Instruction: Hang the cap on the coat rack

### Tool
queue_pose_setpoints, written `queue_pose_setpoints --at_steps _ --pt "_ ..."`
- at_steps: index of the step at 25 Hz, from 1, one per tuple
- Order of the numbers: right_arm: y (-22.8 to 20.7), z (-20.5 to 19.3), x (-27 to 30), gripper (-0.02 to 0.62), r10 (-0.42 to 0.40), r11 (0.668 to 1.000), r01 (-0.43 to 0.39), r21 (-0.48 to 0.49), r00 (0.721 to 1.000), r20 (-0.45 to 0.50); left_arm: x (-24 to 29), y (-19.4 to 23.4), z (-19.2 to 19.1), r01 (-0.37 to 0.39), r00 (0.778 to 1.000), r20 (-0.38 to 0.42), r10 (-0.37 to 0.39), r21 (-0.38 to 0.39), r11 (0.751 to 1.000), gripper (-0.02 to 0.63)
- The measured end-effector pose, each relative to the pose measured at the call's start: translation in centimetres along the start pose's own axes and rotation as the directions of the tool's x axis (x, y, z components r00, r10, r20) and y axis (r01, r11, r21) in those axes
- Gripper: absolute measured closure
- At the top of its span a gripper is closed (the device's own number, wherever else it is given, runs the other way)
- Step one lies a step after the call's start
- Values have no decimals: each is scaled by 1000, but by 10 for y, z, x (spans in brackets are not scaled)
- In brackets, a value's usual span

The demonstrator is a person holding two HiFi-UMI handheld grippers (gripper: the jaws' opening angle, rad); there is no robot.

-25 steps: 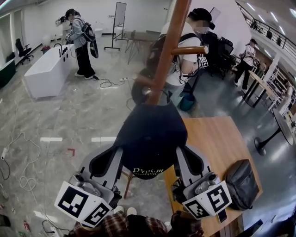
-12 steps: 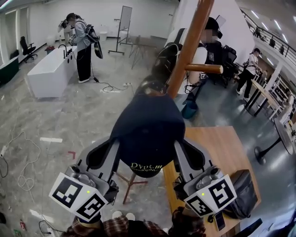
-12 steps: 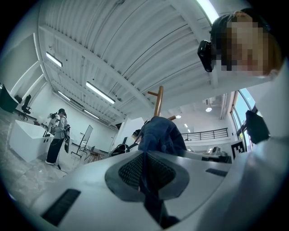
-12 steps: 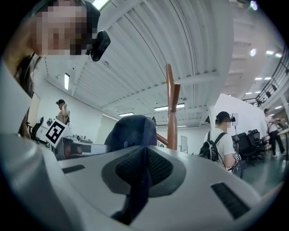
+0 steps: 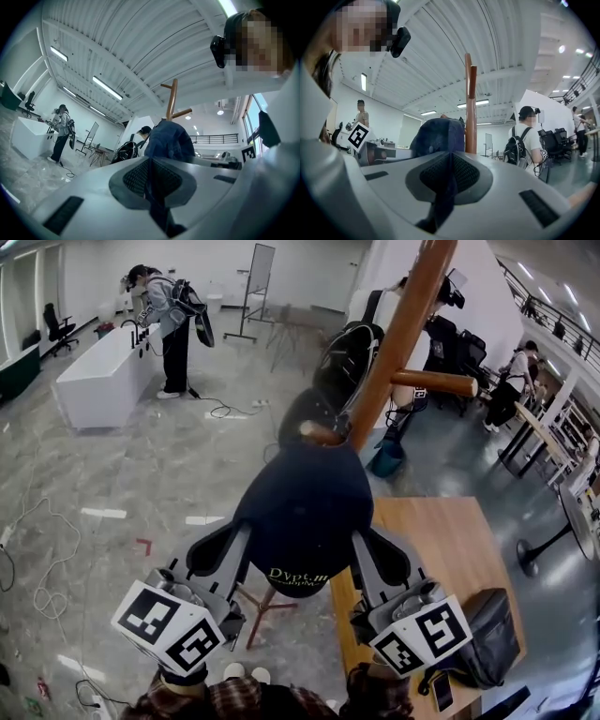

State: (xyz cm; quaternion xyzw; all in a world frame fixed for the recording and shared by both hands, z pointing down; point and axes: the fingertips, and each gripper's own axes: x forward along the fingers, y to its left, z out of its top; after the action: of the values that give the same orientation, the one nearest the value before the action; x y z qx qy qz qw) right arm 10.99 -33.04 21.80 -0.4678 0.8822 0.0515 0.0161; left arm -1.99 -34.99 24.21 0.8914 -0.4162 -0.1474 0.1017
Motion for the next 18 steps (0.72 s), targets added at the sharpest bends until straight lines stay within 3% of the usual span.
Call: queue_pose_setpoints --at_steps 9,18 --pt "-12 -35 1 575 -15 999 17 36 999 -44 19 15 -30 -12 999 -44 10 -33 999 589" --pt "-19 -57 5 575 -65 995 66 72 998 -18 25 25 -39 -14 1000 -7 13 -58 998 589"
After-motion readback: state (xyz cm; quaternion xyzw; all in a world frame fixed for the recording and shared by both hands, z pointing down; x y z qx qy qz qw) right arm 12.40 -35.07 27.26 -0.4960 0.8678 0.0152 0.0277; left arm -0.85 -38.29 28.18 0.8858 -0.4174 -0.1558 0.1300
